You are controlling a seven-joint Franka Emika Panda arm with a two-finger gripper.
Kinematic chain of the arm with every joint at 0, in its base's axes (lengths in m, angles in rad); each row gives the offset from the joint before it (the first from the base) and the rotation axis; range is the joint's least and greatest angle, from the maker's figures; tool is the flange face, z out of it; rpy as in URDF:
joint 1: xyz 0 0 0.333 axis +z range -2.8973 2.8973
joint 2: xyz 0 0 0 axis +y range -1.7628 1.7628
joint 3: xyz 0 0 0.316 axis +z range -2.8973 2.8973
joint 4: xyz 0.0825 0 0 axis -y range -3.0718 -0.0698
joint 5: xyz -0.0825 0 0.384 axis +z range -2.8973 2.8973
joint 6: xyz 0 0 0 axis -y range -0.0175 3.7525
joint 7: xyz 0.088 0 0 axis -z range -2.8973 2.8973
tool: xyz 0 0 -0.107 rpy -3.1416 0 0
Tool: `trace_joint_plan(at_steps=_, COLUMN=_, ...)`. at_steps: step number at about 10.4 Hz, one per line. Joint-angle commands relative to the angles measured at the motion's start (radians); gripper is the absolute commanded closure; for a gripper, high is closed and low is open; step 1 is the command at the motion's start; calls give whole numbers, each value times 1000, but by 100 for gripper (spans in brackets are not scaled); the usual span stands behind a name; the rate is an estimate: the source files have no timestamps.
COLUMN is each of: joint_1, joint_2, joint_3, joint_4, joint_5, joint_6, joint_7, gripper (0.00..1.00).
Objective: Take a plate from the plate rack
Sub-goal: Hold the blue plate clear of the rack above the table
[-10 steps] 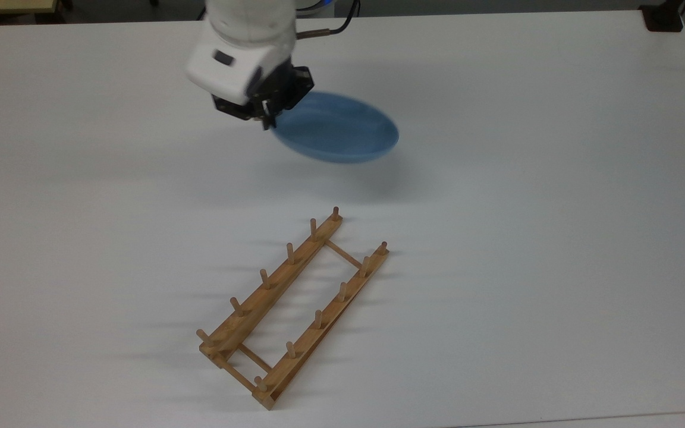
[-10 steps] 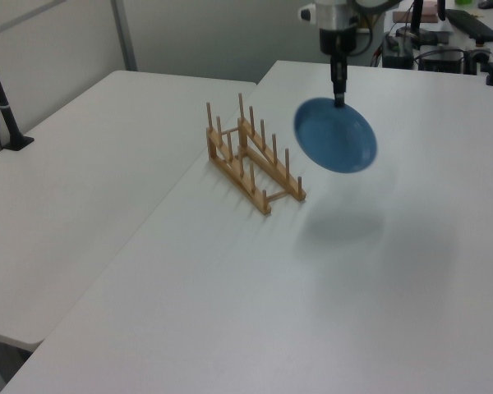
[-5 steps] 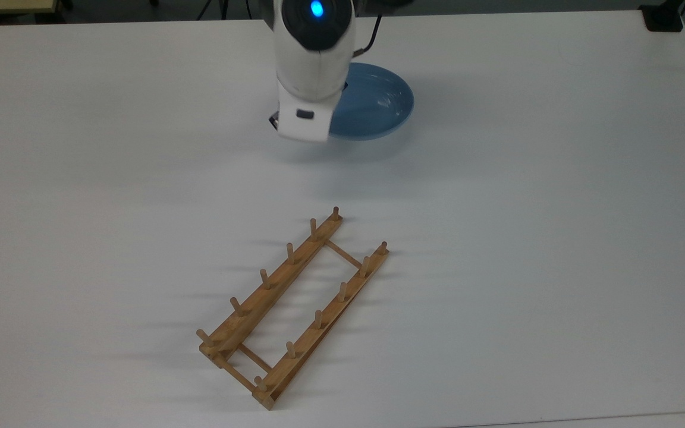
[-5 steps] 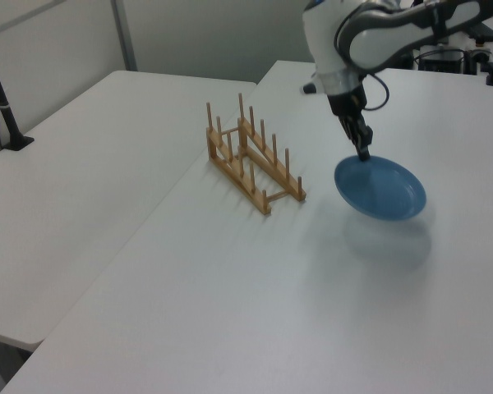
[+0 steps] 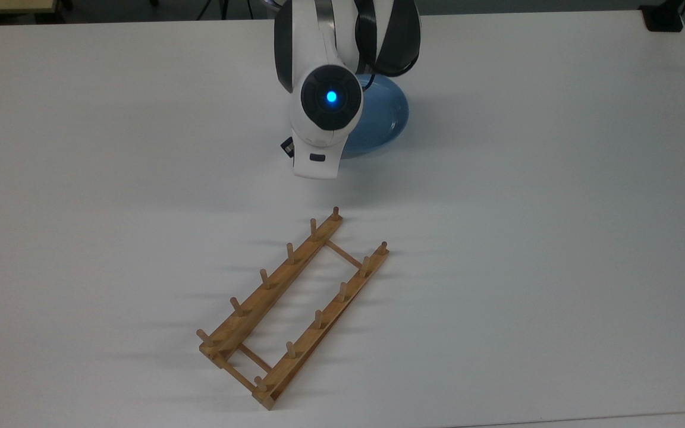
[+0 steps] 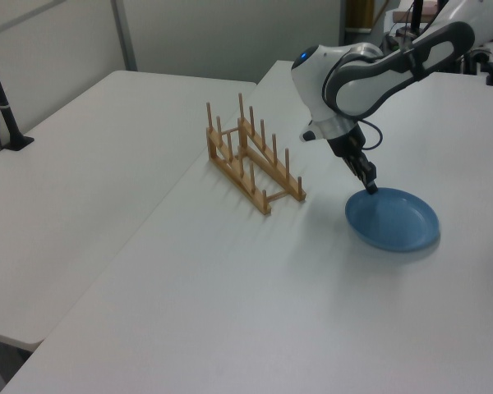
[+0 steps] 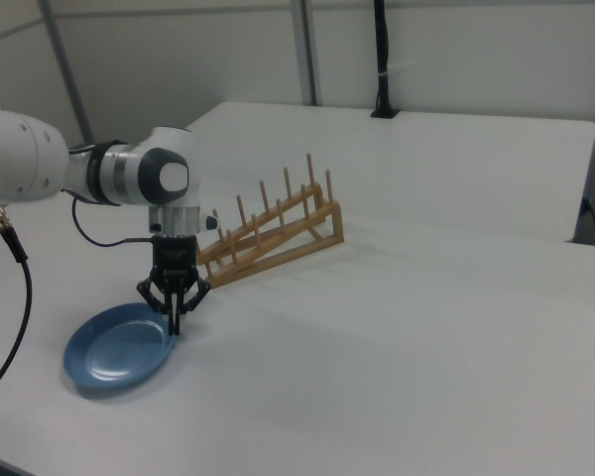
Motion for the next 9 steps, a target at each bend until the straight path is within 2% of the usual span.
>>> trace_joint_plan(at_steps=1, joint_1=0, joint_2=11, joint_3=-7, joint_4=25, joint_5=17, joint_6=-7, joint_7=7, gripper=83)
trace_joint_plan(at_steps=2, joint_1=3, joint_2=7, joint_3=-7, joint_4=28, joint_5=6, joint_6=-7, joint_7=44, gripper=56)
trace_joint_plan(at_steps=5, joint_1=3, joint_2=-44, joint_3=-10, joint_4=58, joint_5=-35, joint_6=-7, joint_7=194, gripper=4)
trace_joint_plan(at_steps=6, joint_1=4, joint_2=-88, joint_3=-12, joint_4=58, joint_5=-37, joint_6=-9, joint_7=234, gripper=0)
trace_joint_plan(at_steps=9, joint_1=-5, joint_2=-235, joint_3=-19, joint_4=58, joint_5=-38, joint_6=-29, joint_7=424, gripper=0)
